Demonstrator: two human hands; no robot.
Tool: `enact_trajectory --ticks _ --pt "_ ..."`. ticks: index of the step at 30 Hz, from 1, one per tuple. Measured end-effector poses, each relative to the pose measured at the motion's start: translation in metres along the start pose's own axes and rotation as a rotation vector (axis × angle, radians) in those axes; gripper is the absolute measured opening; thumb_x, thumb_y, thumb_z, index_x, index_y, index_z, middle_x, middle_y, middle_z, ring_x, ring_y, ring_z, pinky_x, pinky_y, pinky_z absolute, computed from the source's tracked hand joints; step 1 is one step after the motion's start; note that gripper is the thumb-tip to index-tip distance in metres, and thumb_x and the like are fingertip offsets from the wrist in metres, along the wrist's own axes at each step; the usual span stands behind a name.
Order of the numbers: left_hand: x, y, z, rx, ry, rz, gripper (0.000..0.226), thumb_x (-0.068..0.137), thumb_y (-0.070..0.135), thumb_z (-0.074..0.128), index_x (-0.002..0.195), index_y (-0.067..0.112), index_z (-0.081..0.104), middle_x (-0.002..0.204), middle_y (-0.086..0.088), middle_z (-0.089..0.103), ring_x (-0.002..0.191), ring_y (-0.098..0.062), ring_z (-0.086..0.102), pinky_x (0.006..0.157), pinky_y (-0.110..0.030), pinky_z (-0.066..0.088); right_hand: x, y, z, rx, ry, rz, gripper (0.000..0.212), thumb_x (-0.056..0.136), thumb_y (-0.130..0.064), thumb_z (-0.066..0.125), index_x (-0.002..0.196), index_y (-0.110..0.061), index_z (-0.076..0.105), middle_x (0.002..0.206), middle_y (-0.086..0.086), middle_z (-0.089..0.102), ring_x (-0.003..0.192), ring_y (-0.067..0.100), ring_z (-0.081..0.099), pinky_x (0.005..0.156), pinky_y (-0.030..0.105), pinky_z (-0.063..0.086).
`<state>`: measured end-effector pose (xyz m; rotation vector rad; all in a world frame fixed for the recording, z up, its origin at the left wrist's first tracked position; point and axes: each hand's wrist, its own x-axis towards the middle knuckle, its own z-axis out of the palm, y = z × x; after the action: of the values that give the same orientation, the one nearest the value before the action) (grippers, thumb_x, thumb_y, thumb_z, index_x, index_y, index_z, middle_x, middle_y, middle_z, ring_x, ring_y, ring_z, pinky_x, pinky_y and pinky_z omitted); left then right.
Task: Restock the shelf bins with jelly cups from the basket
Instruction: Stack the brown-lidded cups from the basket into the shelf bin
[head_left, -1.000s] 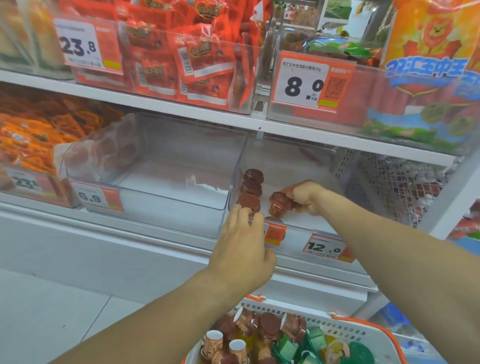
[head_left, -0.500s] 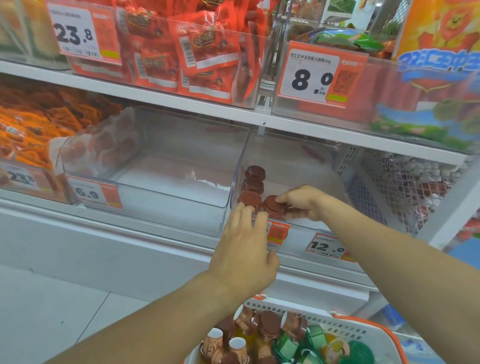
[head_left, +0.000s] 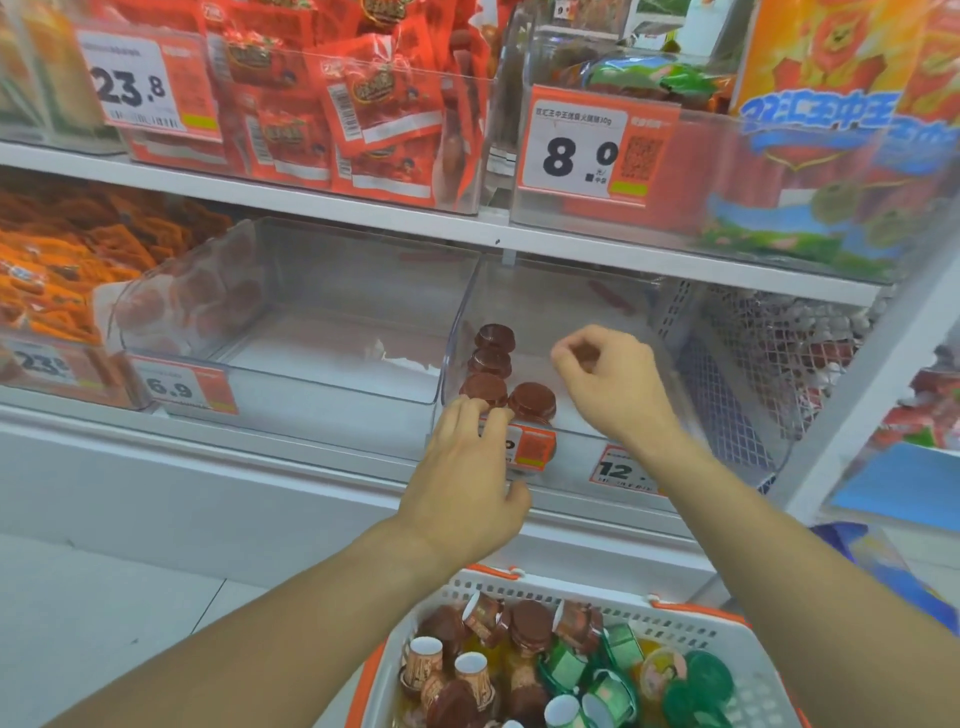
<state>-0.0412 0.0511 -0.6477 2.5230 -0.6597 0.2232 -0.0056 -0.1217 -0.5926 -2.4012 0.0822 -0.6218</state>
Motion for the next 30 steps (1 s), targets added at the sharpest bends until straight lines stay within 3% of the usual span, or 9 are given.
enact_trajectory --ticks 3,6,9,11,13,16,21,26,30 --pt "-0.003 0.003 0.003 0.013 0.204 -0.009 0.047 0.079 0.022 0.06 0.124 0.011 0.053 0.127 -0.006 0.046 0.122 -0.024 0.04 0.102 -0.037 0.042 -0.061 -0.005 -0.016 0.177 0.155 -0.123 0.015 0.093 -0.018 0.063 0.077 -0.019 0.065 0.059 -0.009 0.059 0.061 0.01 0.057 0.053 0.017 0.043" --pt "-0.005 0.003 0.018 0.044 0.344 0.054 0.025 0.078 0.019 0.056 0.103 0.014 0.056 0.106 -0.004 0.054 0.099 -0.023 0.049 0.084 -0.035 0.044 -0.109 0.025 -0.005 0.156 0.063 -0.052 0.018 0.092 -0.019 0.063 0.075 -0.025 0.061 0.048 -0.001 0.052 0.052 0.016 0.052 0.05 0.025 0.038" --pt "-0.016 0.004 0.046 -0.07 -0.094 -0.121 0.008 0.087 0.02 0.054 0.094 0.018 0.056 0.093 0.0 0.063 0.091 -0.025 0.059 0.076 -0.039 0.05 -0.13 0.068 0.02 0.019 -0.26 0.096 0.015 0.091 -0.026 0.06 0.076 -0.027 0.059 0.051 -0.006 0.054 0.053 0.011 0.053 0.054 0.028 0.041" --pt "-0.026 -0.003 0.073 0.044 -0.443 -0.232 0.018 0.091 0.025 0.055 0.105 0.015 0.056 0.104 -0.006 0.065 0.098 -0.027 0.061 0.077 -0.034 0.049 -0.139 0.098 0.036 -0.15 -0.62 0.196 0.013 0.091 -0.034 0.06 0.087 -0.023 0.065 0.074 -0.006 0.063 0.076 0.015 0.062 0.067 0.03 0.048" --pt "-0.039 -0.015 0.103 0.177 -0.622 -0.301 0.031 0.094 0.032 0.054 0.117 0.012 0.054 0.115 -0.009 0.063 0.103 -0.028 0.061 0.078 -0.033 0.049 -0.152 0.128 0.046 -0.308 -0.874 0.309 0.031 0.092 -0.04 0.059 0.102 -0.012 0.066 0.097 0.006 0.067 0.094 0.024 0.065 0.076 0.032 0.05" --pt "-0.051 -0.03 0.143 0.176 -0.568 -0.479 0.049 0.099 0.04 0.047 0.135 0.008 0.047 0.133 -0.013 0.058 0.113 -0.029 0.061 0.087 -0.037 0.052 -0.17 0.157 0.055 -0.381 -0.807 0.39 0.036 0.094 -0.039 0.057 0.118 -0.012 0.055 0.115 0.009 0.064 0.102 0.025 0.063 0.074 0.03 0.046" --pt "-0.068 -0.04 0.208 0.109 -0.414 -0.747 0.083 0.089 0.055 0.055 0.15 0.005 0.028 0.148 -0.017 0.04 0.135 -0.032 0.043 0.111 -0.041 0.039 -0.183 0.185 0.07 -0.237 -0.677 0.524 0.04 0.095 -0.042 0.057 0.119 -0.01 0.054 0.104 0.006 0.067 0.093 0.023 0.064 0.076 0.031 0.051" --pt "-0.07 -0.048 0.228 0.146 -0.265 -0.708 0.052 0.081 0.055 0.059 0.12 0.02 0.056 0.125 -0.005 0.055 0.124 -0.028 0.046 0.107 -0.045 0.038 -0.186 0.201 0.08 -0.157 -0.668 0.581 0.049 0.084 -0.047 0.07 0.116 -0.014 0.053 0.107 0.003 0.066 0.1 0.023 0.064 0.078 0.03 0.05" --pt "-0.074 -0.051 0.221 0.028 -0.201 -0.626 0.023 0.069 0.053 0.06 0.077 0.031 0.061 0.079 0.011 0.067 0.087 -0.015 0.063 0.088 -0.041 0.054 -0.182 0.201 0.082 -0.103 -0.647 0.581 0.045 0.079 -0.04 0.078 0.109 -0.017 0.053 0.099 -0.002 0.065 0.09 0.017 0.061 0.077 0.028 0.05"
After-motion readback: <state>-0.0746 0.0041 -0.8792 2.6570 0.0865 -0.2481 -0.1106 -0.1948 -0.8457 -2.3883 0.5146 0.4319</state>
